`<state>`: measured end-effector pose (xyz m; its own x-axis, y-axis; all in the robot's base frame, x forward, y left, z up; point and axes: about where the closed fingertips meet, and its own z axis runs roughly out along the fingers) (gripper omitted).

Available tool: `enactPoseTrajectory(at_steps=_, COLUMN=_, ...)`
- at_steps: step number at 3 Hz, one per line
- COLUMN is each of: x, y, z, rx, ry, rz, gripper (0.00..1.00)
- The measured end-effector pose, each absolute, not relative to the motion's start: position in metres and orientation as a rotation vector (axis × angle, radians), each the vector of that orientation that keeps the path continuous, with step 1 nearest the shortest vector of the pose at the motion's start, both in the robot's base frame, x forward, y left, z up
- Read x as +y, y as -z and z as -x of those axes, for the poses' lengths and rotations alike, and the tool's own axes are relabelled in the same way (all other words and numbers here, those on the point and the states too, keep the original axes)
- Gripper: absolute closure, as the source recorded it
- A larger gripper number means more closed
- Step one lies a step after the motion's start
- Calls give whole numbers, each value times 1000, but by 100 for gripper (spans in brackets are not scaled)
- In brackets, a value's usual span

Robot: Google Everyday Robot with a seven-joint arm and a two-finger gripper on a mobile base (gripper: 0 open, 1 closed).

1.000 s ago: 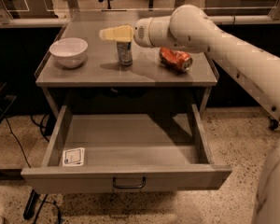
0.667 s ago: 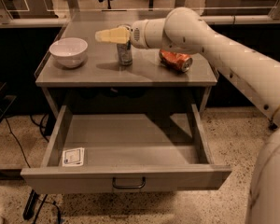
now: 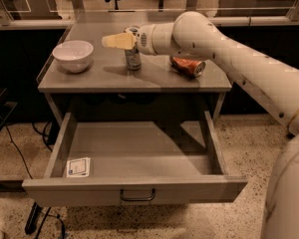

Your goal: Place redbull can into top drawer

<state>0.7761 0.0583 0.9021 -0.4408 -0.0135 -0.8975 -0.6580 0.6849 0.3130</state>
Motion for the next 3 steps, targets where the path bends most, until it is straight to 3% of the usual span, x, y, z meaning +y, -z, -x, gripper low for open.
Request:
enactPoseTrajectory(at_steps=1, x=58, y=-902, z=-776, rx=1902, ry=-813, rz=524, gripper=50)
enactPoseTrajectory(at_steps=3, x=58, y=-902, z=-776, rx=1902, ry=-813, rz=524, gripper=97)
